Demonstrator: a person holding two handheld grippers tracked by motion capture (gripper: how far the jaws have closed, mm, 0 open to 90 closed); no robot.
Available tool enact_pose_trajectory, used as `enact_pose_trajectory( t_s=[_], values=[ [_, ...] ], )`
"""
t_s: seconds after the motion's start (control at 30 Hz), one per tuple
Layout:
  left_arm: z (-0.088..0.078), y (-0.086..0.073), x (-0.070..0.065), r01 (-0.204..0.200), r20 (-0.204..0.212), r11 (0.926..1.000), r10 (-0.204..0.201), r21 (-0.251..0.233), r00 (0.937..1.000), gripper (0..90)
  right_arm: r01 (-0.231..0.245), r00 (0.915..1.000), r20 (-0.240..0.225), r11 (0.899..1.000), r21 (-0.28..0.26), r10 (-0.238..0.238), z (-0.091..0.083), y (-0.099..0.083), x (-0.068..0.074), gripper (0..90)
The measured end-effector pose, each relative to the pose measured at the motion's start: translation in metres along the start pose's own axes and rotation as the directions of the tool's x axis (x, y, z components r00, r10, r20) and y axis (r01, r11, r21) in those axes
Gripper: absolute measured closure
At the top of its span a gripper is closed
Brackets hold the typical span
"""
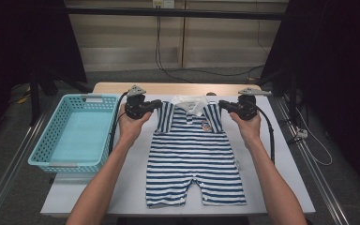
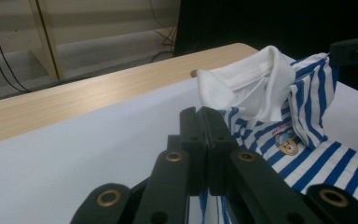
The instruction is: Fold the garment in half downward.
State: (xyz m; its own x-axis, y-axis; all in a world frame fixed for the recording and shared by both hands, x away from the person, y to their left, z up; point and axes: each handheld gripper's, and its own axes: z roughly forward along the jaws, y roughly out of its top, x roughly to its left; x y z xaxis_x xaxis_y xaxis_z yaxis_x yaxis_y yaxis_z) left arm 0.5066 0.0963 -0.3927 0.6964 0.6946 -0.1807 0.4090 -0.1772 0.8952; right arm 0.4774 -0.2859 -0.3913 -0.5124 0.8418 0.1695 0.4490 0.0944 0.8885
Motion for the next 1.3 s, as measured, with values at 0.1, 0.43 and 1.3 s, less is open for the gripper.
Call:
enact_pose_trajectory(
  t_s=[0.1, 0.43, 1.3],
  values=[
    [-0.005, -0.001, -0.002, -0.021, -0.016, 0.9998, 0.021, -0.008, 0.9997, 88.7, 0.003, 1.0000, 0.000, 1.000, -0.007, -0.003, -0.004, -0.001, 0.002, 90.0],
    [-0.017, -0.004, -0.009, -0.032, -0.011, 0.9992, 0.032, -0.024, 0.9994, 88.7, 0.011, 0.9999, -0.007, 1.000, -0.012, -0.011, -0.015, -0.007, 0.006, 90.0],
    [-0.042, -0.019, -0.037, -0.123, 0.012, 0.9922, 0.124, -0.020, 0.9922, 88.7, 0.035, 0.9986, -0.038, 0.999, -0.014, -0.035, -0.036, -0.028, 0.023, 90.0]
  ],
)
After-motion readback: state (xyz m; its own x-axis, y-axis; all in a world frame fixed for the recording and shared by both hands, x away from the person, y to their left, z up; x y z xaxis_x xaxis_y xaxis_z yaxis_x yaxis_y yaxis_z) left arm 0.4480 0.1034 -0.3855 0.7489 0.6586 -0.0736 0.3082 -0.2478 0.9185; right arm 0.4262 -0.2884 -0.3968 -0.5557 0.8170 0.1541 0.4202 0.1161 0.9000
